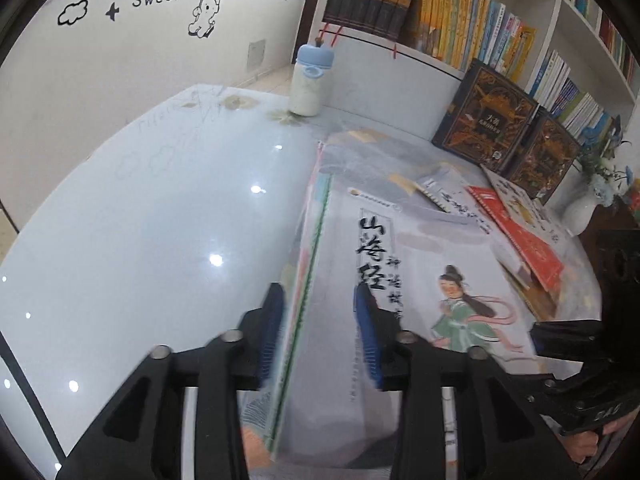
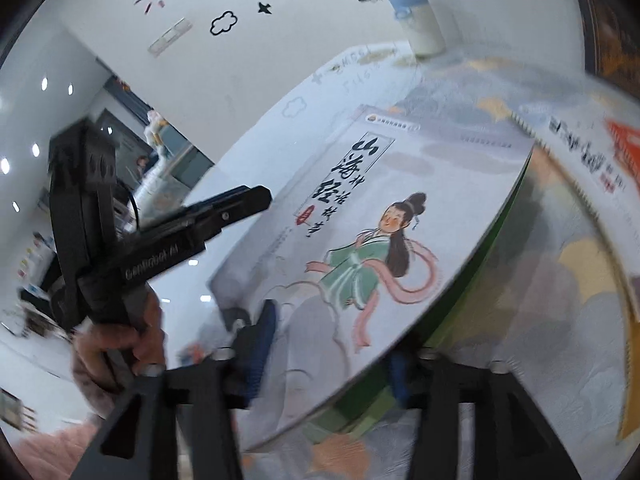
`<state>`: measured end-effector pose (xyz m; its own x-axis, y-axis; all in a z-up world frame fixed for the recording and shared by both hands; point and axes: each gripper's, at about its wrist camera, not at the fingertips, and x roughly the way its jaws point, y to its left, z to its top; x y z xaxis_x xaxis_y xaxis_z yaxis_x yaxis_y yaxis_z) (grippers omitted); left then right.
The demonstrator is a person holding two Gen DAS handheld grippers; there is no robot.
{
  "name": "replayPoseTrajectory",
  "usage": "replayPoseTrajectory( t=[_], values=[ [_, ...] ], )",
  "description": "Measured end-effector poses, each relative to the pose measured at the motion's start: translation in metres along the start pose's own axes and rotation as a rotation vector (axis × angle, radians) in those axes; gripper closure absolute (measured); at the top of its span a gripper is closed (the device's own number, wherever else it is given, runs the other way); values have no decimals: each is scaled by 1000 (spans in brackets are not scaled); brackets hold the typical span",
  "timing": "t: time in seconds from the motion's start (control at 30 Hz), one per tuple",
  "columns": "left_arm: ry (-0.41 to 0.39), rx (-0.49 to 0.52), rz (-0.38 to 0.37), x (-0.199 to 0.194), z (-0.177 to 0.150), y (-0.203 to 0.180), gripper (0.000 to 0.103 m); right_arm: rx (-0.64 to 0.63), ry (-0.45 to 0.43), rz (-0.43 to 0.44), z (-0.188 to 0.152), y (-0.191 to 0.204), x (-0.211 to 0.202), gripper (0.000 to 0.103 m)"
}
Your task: Organize books
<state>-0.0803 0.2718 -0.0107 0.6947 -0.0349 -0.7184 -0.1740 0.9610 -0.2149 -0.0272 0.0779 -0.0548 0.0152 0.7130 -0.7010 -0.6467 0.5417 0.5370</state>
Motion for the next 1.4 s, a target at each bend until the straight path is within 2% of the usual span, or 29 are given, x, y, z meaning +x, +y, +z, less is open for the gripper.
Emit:
replayPoseTrajectory(
  t=[0.07,0.13,0.2,0.37,0.5,0.57,0.6,0.73,0.87,0.93,1.07,1.1,1.13,1.17,1.23,1.33,1.4],
  values=[
    [-5,14,20,-5,0,-5,58,67,21,33,2,-6,-4,27],
    [-8,23,11,-9,1,-10,53,110,45,33,1,-12,-8,26],
    [-11,22,-7,-13,1,-16,53,116,57,11,-4,-14,-16,26],
    [-21,47,-52,-18,1,-48,53,129,19,-79,-30,-31,-52,26],
    [-23,115,-84,-16,-1,-95,51,165,-89,-187,-57,-61,-100,26],
    [-49,173,-46,-14,-4,-127,34,182,-153,-257,-67,-77,-122,26],
    [-58,197,-46,-13,-5,-140,30,189,-189,-294,-72,-86,-133,26],
    [-35,253,-137,12,-13,-202,28,187,-324,-455,-97,-128,-179,26],
    [-1,268,-151,52,-22,-251,28,173,-363,-569,-113,-167,-204,25],
    [-5,275,-138,68,-27,-269,28,155,-372,-597,-121,-185,-208,25],
    [37,282,-51,106,-39,-288,28,181,-354,-663,-125,-216,-200,25],
    [52,270,-45,112,-42,-287,25,216,-329,-643,-125,-225,-197,25],
    [67,246,-58,118,-47,-282,16,214,-335,-634,-122,-225,-196,23],
    [83,235,-61,122,-49,-280,9,206,-345,-623,-122,-225,-198,11],
    [106,248,-86,124,-48,-280,0,193,-320,-588,-122,-226,-193,0],
    [112,281,-53,125,-50,-285,0,151,-265,-664,-118,-219,-182,0],
    [114,273,-61,124,-51,-283,0,111,-213,-733,-114,-214,-171,0]
  ],
)
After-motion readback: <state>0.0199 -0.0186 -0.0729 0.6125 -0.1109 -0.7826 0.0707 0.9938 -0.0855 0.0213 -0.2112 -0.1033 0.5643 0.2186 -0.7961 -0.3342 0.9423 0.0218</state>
